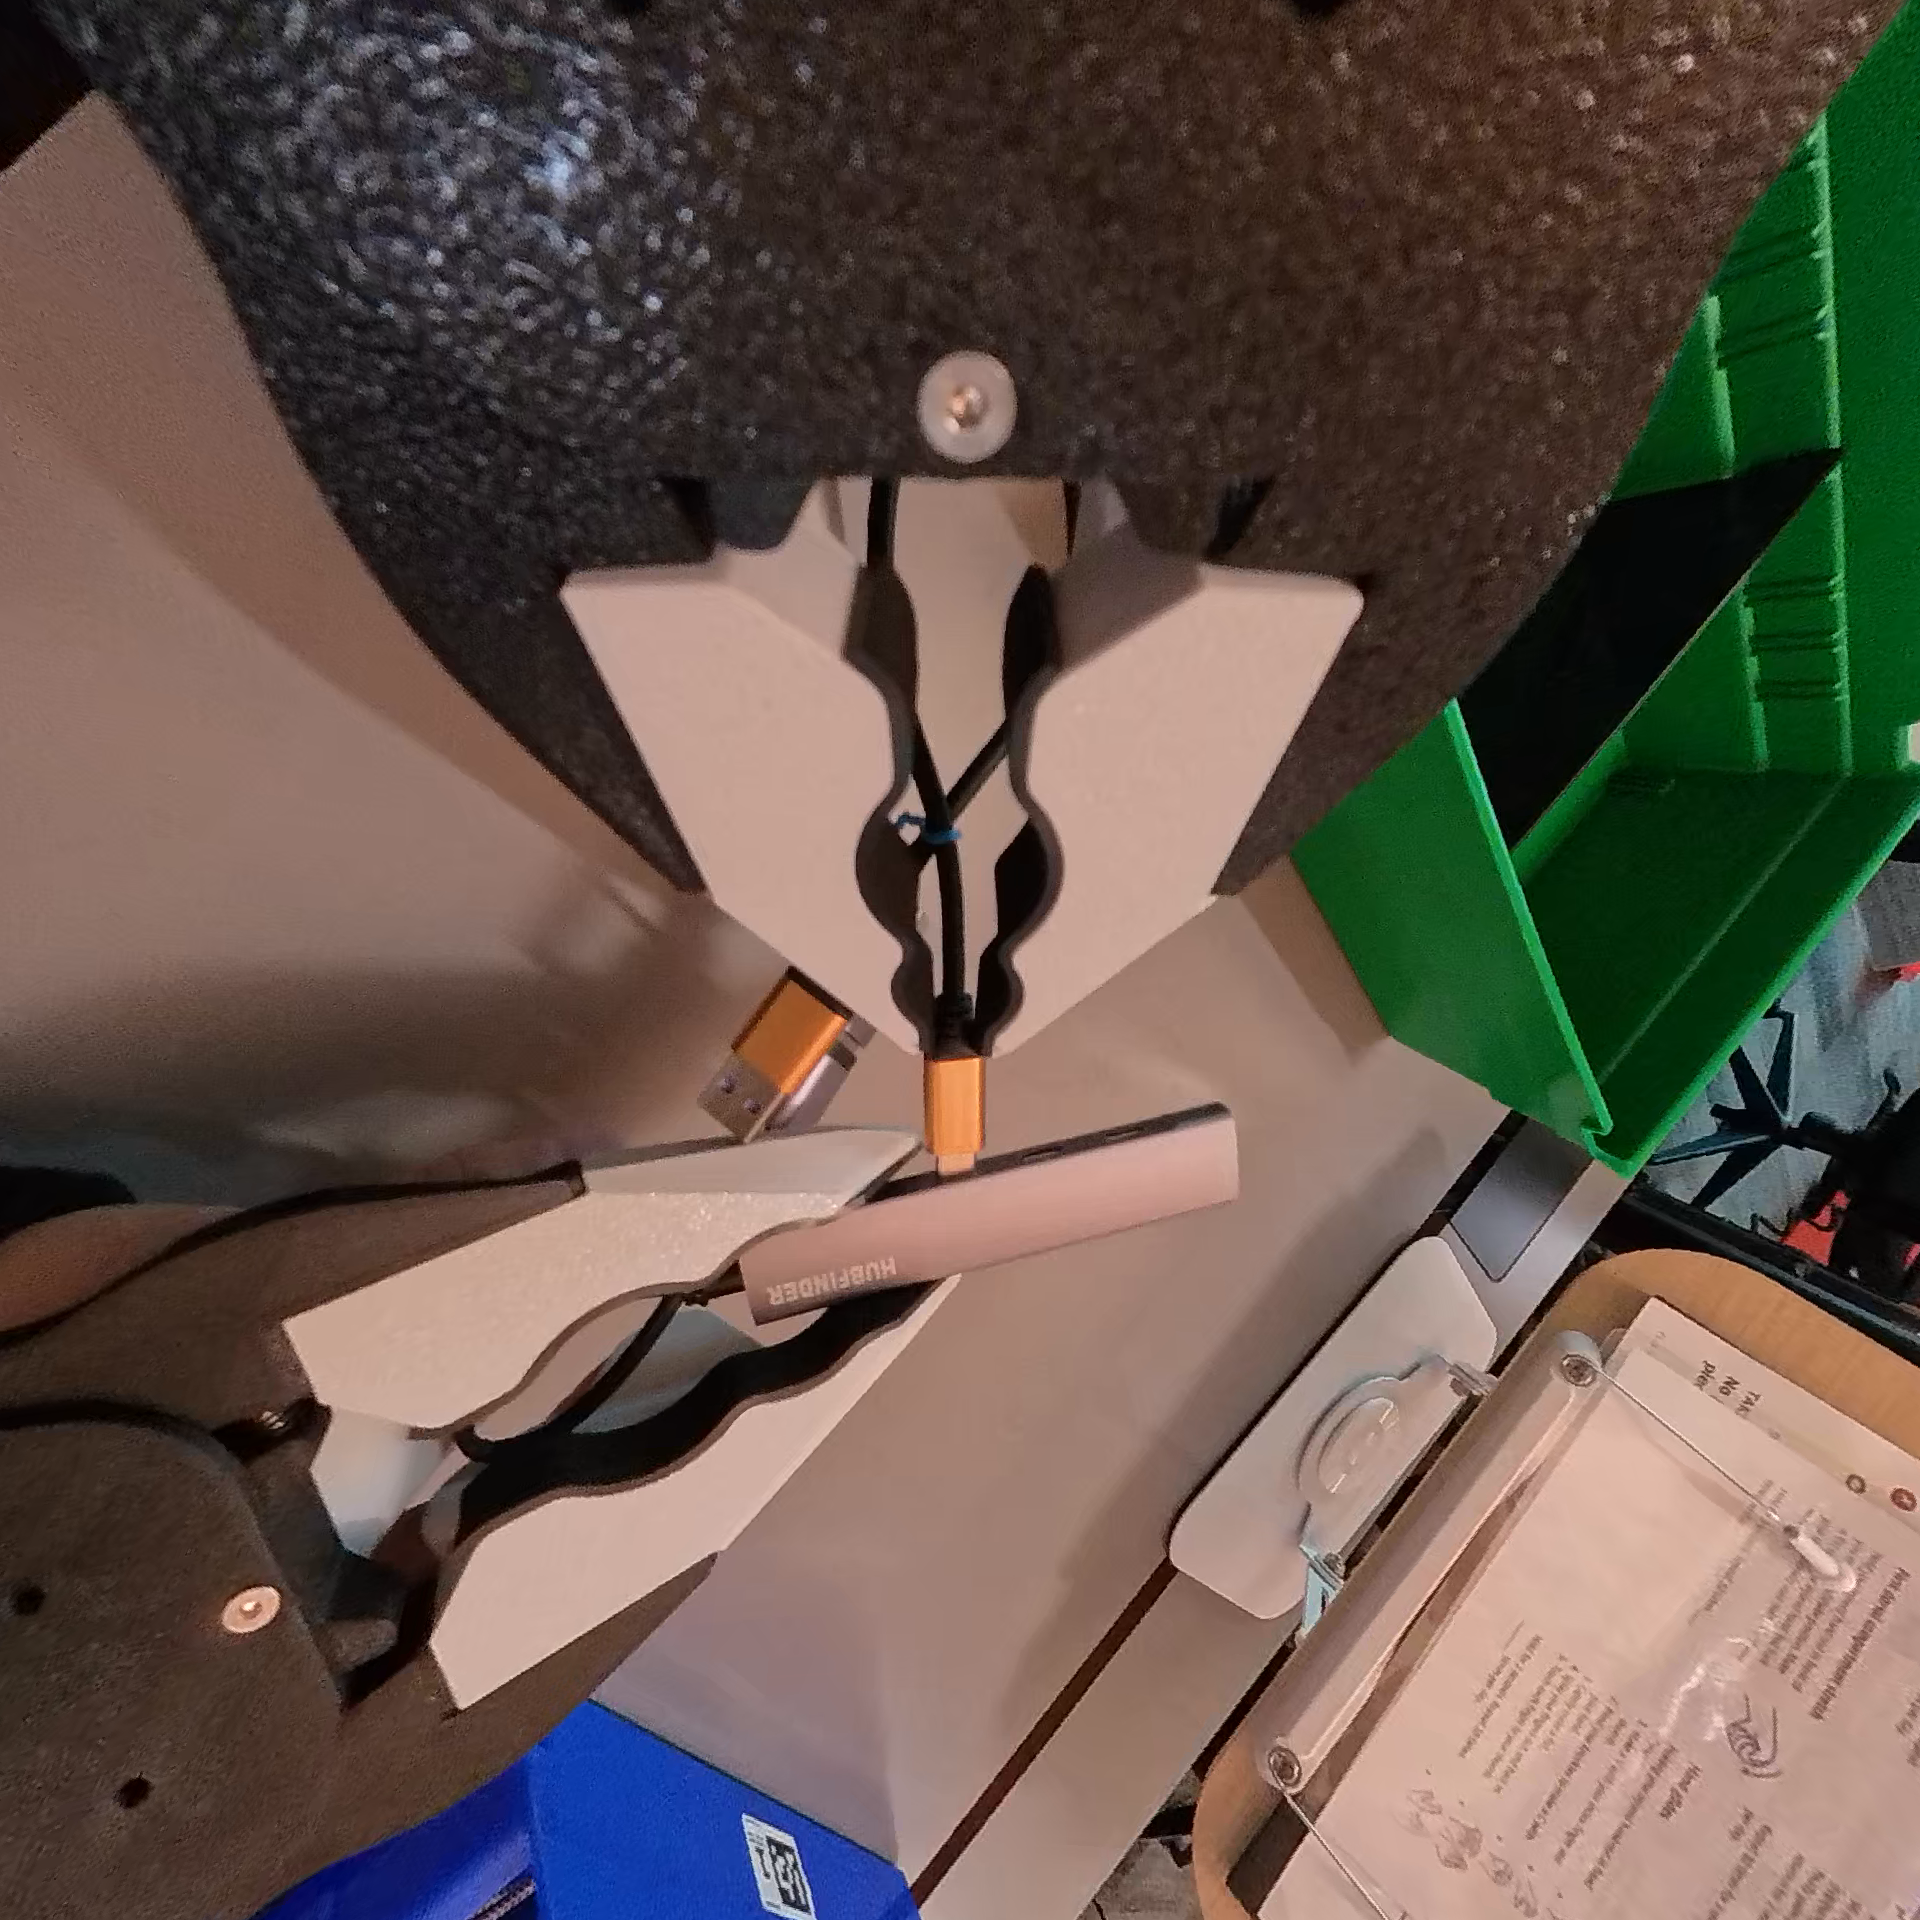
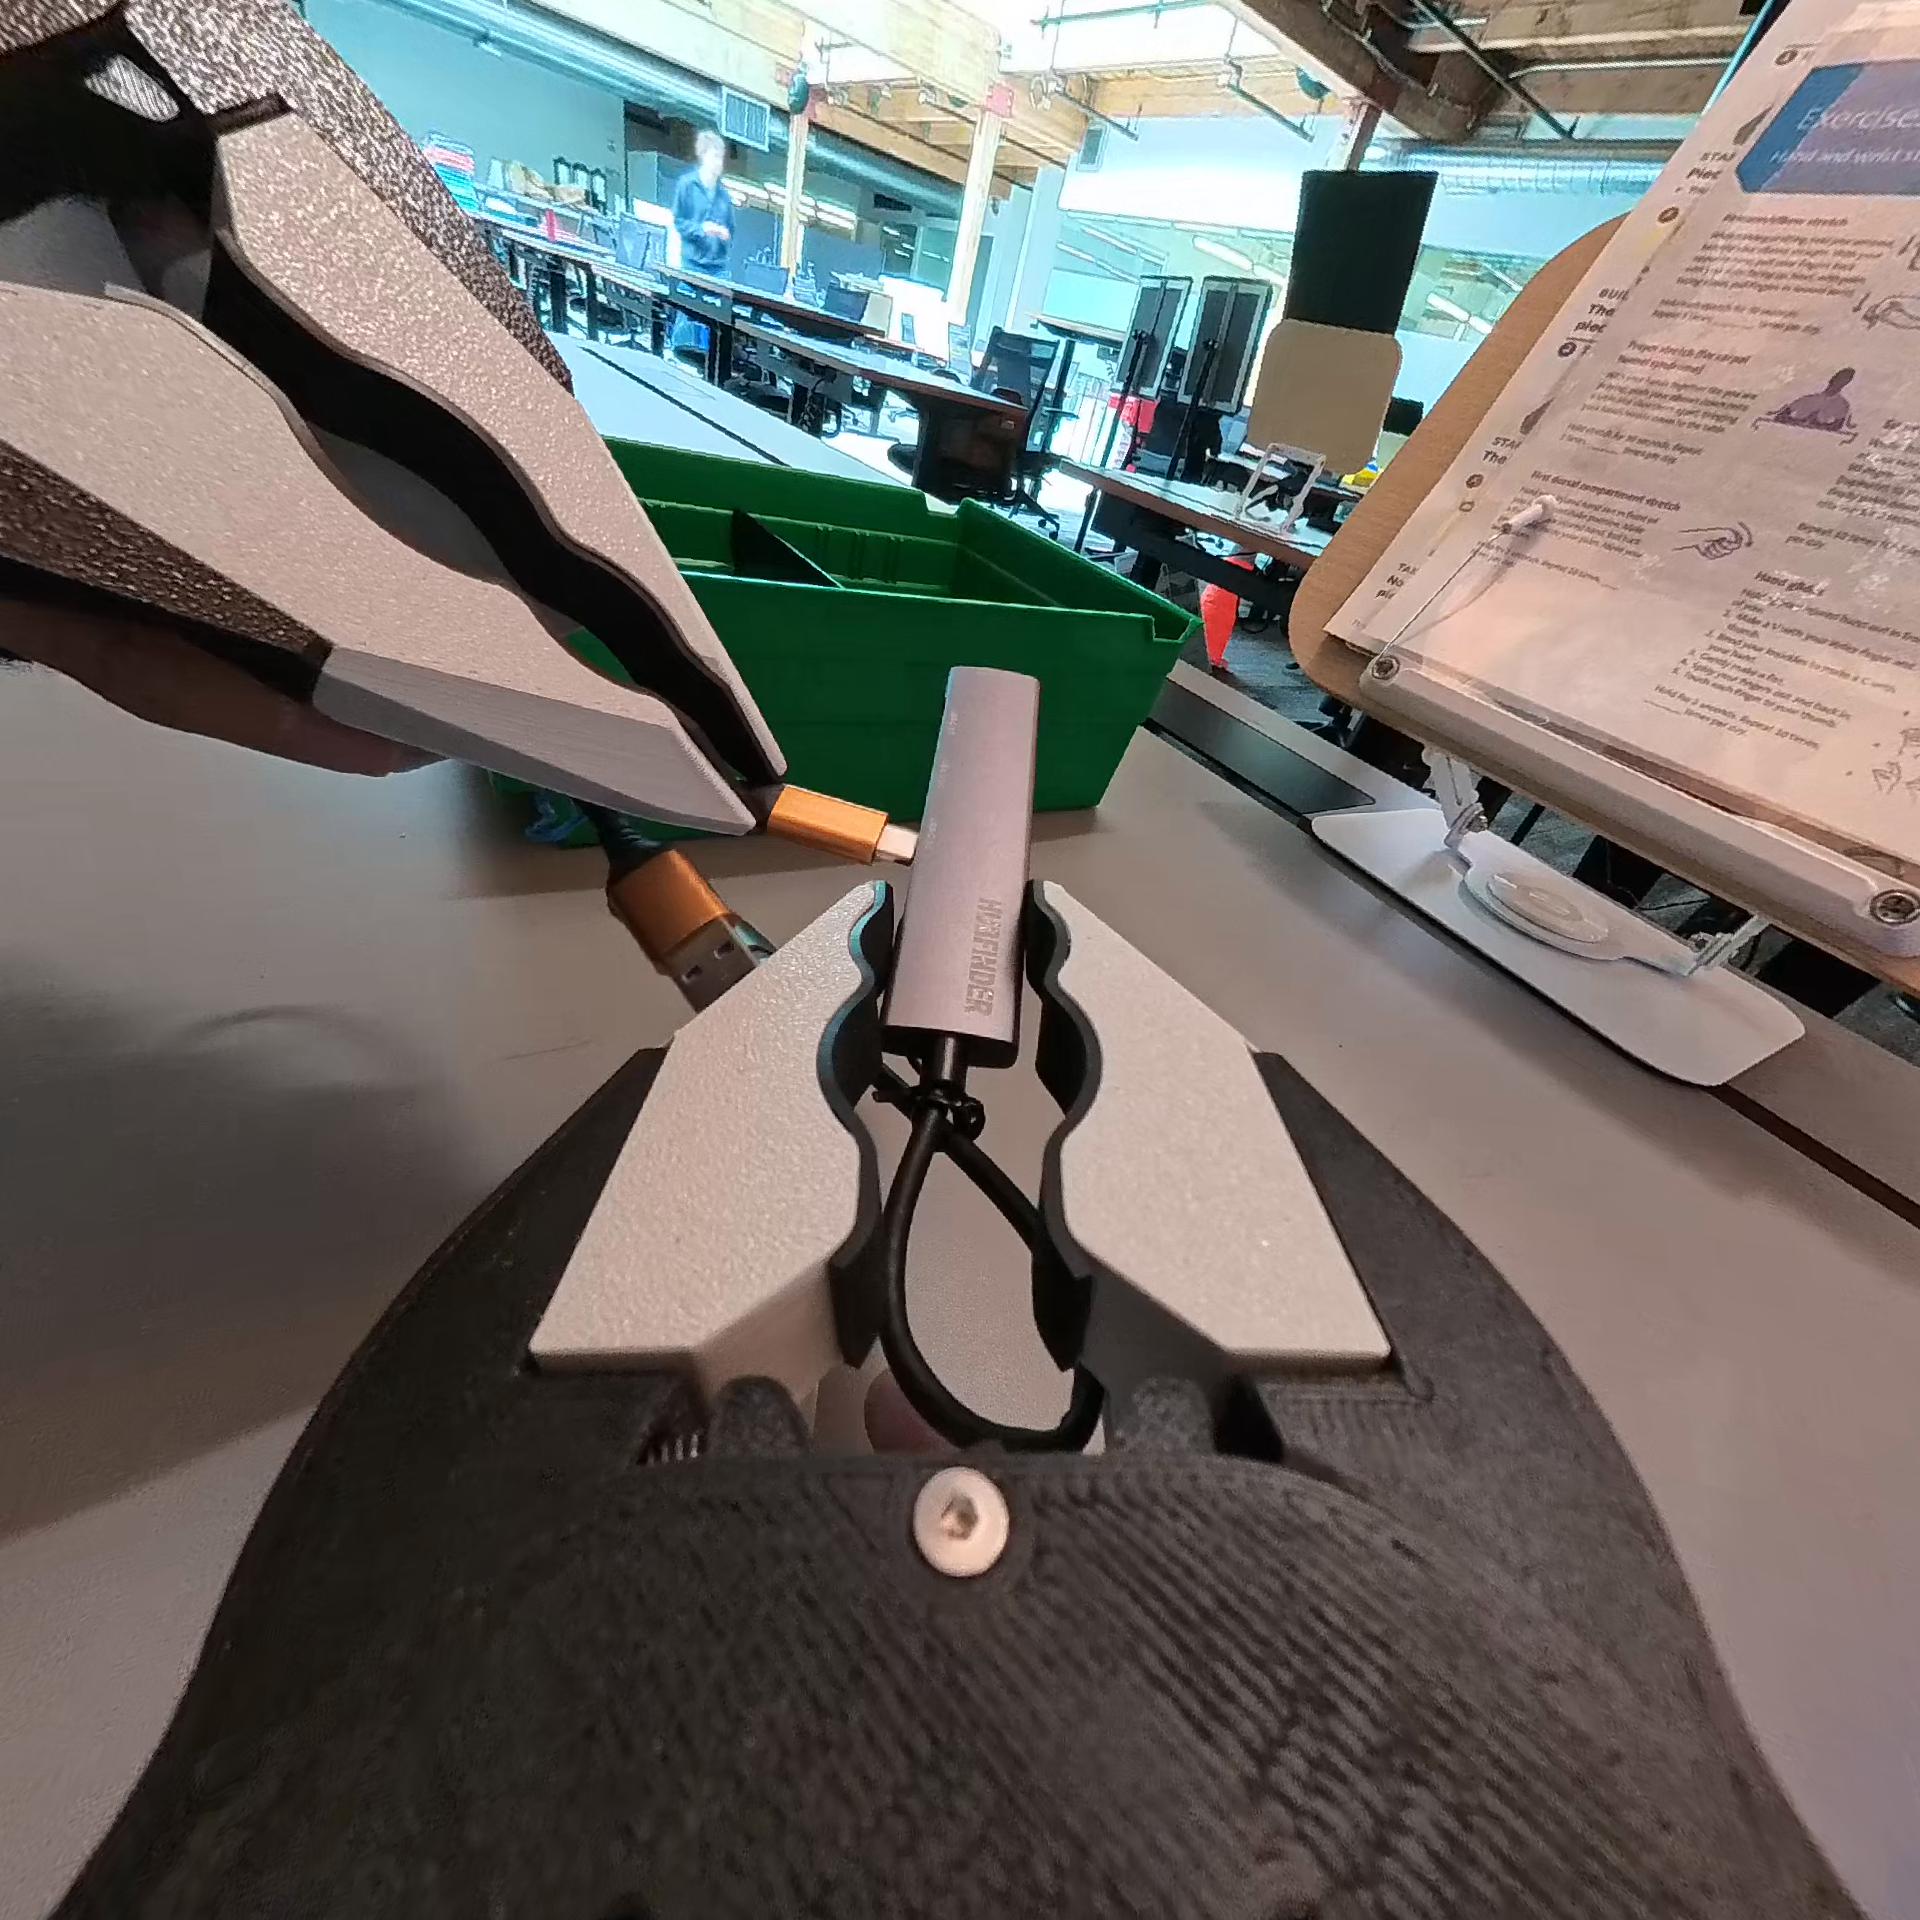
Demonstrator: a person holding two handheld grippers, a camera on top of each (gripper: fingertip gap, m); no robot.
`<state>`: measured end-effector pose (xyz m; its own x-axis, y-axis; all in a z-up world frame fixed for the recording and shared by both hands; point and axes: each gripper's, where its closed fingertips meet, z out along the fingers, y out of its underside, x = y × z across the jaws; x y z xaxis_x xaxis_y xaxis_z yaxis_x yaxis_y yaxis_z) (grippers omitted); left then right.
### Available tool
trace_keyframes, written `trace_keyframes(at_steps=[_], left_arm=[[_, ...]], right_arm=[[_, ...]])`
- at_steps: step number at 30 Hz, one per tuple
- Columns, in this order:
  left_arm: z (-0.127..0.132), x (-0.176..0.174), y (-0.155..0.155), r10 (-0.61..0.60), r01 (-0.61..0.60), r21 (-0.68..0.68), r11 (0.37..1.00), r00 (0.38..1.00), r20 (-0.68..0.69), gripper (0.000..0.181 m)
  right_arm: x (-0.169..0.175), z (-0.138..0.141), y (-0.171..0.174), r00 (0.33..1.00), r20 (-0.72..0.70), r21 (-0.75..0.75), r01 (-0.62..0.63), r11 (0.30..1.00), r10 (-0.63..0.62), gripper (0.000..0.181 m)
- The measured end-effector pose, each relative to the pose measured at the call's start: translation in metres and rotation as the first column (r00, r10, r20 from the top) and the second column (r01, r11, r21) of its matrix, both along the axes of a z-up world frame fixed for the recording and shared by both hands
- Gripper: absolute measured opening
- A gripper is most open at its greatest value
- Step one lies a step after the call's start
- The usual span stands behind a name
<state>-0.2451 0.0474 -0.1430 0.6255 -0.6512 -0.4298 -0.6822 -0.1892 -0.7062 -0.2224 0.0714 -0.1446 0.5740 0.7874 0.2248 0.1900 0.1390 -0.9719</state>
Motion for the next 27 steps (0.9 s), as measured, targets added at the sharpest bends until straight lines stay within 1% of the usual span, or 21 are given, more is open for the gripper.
trace_keyframes(at_steps=[1, 6, 11, 17, 20, 21, 22, 23, 24, 26, 27], left_arm=[[0.0, 0.0, 0.0, 0.001, -0.001, 0.001, 1.0, 1.0, -0.004, 0.006], [-0.002, 0.0, 0.002, 0.003, -0.003, 0.0, 1.0, 1.0, 0.01, 0.006], [0.005, 0.005, 0.002, -0.002, 0.0, 0.059, 0.998, 1.0, 0.031, 0.005], [0.002, 0.008, 0.003, -0.007, 0.004, 0.07, 0.998, 0.999, 0.033, 0.005], [-0.005, 0.008, 0.004, -0.012, 0.011, 0.06, 0.998, 1.0, 0.012, 0.005], [-0.005, 0.011, 0.004, -0.026, 0.024, 0.072, 0.997, 0.999, 0.032, 0.002], [0.007, 0.026, 0.002, -0.098, 0.081, 0.127, 0.989, 0.986, 0.132, 0.0], [0.017, 0.034, -0.001, -0.128, 0.096, 0.157, 0.983, 0.97, 0.206, 0.0], [0.019, 0.035, -0.001, -0.119, 0.093, 0.141, 0.986, 0.973, 0.197, 0.0], [0.017, 0.026, 0.001, -0.096, 0.082, 0.137, 0.987, 0.991, 0.096, 0.0], [0.021, 0.02, 0.0, -0.095, 0.081, 0.166, 0.983, 0.992, 0.078, 0.0]], right_arm=[[-0.001, 0.0, -0.001, 1.0, 0.004, 0.001, -0.005, 1.0, 0.005, 0.024], [-0.001, -0.002, 0.0, 1.0, 0.014, 0.001, 0.001, 1.0, -0.001, 0.024], [-0.001, 0.001, -0.001, 1.0, -0.024, -0.034, -0.003, 0.999, 0.002, 0.024], [0.002, 0.001, -0.001, 1.0, 0.012, 0.013, 0.019, 1.0, -0.02, 0.024], [0.002, 0.007, -0.003, 0.999, 0.014, 0.058, 0.028, 0.998, -0.029, 0.024], [0.001, 0.004, -0.002, 0.999, 0.033, 0.055, 0.033, 0.998, -0.035, 0.024], [-0.001, 0.001, -0.002, 0.999, 0.041, 0.041, 0.027, 0.999, -0.029, 0.024], [-0.018, -0.007, -0.021, 0.988, 0.081, 0.023, -0.133, 0.991, 0.131, 0.024], [-0.033, -0.014, -0.034, 0.971, 0.127, 0.021, -0.209, 0.978, 0.205, 0.024], [-0.038, -0.021, -0.02, 0.971, 0.236, 0.126, -0.071, 0.989, 0.04, 0.024], [-0.036, -0.027, -0.015, 0.959, 0.285, 0.143, -0.041, 0.989, -0.002, 0.024]])
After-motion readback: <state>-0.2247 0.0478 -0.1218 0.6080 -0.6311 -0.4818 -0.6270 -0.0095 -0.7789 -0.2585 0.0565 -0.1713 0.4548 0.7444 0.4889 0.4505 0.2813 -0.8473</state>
